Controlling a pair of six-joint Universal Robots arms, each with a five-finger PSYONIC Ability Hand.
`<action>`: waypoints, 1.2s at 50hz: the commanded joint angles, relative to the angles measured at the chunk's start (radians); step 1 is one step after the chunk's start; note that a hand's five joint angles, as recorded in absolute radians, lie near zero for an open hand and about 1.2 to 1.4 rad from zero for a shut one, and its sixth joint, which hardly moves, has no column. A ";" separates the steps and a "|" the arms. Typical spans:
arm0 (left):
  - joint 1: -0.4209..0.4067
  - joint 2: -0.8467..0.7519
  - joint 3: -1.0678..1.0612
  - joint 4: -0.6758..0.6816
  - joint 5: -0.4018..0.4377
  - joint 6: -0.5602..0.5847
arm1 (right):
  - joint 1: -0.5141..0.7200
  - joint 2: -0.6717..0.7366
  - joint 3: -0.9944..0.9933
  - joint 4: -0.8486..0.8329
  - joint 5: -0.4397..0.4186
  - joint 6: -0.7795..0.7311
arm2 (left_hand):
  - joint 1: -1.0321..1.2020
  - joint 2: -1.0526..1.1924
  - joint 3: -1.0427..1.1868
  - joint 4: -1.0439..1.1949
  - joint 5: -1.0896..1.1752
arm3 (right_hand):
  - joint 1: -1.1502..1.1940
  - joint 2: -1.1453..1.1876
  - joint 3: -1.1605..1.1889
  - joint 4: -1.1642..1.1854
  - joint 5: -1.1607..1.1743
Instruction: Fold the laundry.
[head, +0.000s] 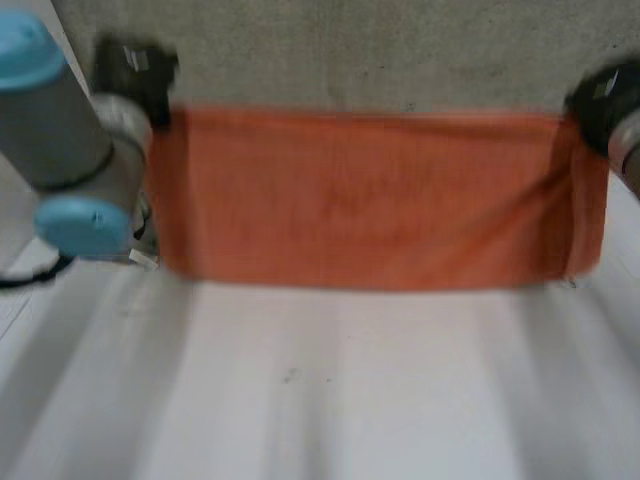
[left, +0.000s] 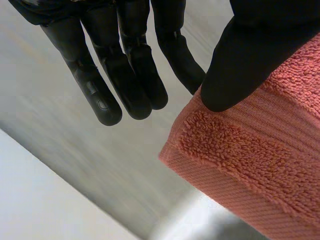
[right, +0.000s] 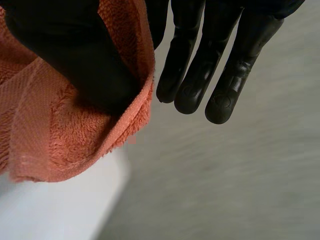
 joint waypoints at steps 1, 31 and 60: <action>-0.015 0.136 0.118 0.297 -0.031 -0.005 | 0.002 -0.113 -0.050 -0.392 -0.016 0.098 | 0.239 0.200 0.205 0.197 0.268 | 0.407 0.213 0.224 0.210 0.246; -0.026 0.211 -0.741 0.337 -0.036 -0.076 | -0.085 -0.076 0.604 -0.136 -0.257 -0.204 | 0.239 0.200 0.205 0.197 0.268 | 0.017 -0.178 -0.166 -0.180 -0.144; 0.003 0.312 -0.738 0.332 -0.033 -0.110 | -0.324 -0.141 0.727 -0.093 -0.334 0.482 | 0.239 0.200 0.205 0.197 0.268 | 0.406 0.211 0.223 0.209 0.245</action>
